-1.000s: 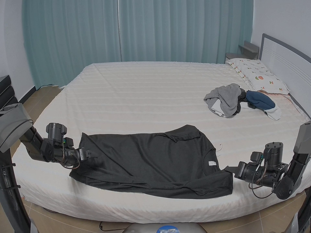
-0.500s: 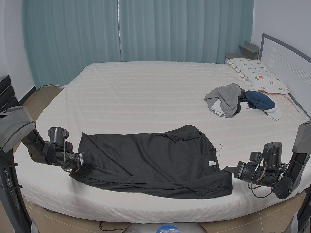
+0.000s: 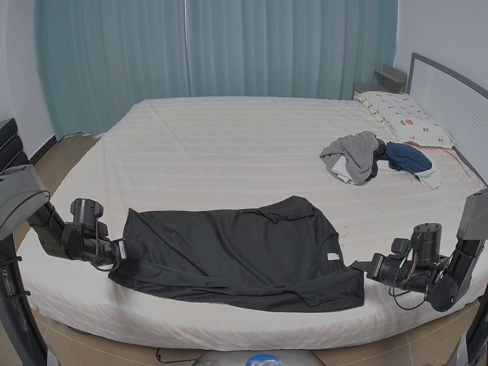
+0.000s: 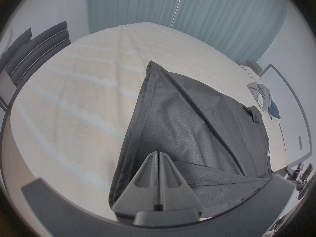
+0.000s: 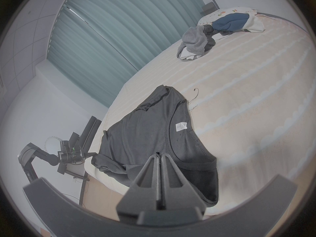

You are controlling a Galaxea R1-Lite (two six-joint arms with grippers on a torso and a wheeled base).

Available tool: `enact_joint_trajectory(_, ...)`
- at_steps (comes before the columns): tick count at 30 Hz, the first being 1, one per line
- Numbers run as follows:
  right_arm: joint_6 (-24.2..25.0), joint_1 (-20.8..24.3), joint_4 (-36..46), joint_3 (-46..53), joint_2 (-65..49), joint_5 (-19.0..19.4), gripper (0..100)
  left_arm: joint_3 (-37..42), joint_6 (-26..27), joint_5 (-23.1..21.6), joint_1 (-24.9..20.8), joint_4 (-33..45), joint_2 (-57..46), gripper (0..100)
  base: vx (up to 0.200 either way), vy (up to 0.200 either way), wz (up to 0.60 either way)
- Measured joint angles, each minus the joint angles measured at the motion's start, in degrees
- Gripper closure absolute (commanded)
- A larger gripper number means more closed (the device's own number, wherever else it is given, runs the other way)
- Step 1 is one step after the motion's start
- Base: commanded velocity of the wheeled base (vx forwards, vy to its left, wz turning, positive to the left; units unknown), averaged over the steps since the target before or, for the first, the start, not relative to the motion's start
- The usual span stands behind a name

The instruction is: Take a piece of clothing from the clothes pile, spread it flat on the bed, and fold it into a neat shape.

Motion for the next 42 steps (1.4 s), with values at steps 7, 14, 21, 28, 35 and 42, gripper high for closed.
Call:
enact_joint_trajectory(7,0.13,0.00,0.00,0.52,-1.38,0.00,100,3.24,-0.10,0.26,0.67,0.35,-5.29,100,0.000,0.000,0.00)
enact_joint_trajectory(14,1.74,0.12,0.24,1.88,-4.86,0.00,100,8.48,0.30,0.30,2.68,0.49,-11.96,100,0.000,0.000,0.00)
enact_joint_trajectory(21,1.96,0.50,0.13,4.46,-7.66,0.00,100,14.34,2.63,-0.33,6.46,0.62,-18.30,100,0.000,0.000,0.00)
enact_joint_trajectory(28,1.96,0.61,0.96,6.67,-11.65,-0.06,100,19.04,3.24,-1.89,7.73,0.65,-22.91,100,0.000,0.000,0.00)
enact_joint_trajectory(35,1.91,1.27,1.21,10.25,-14.25,-0.09,100,21.05,4.55,-2.10,8.02,4.05,-25.99,100,0.000,0.000,0.00)
enact_joint_trajectory(42,1.52,1.57,1.43,12.74,-16.47,-0.13,100,21.53,9.14,-2.32,9.96,7.79,-28.89,100,0.000,0.000,0.00)
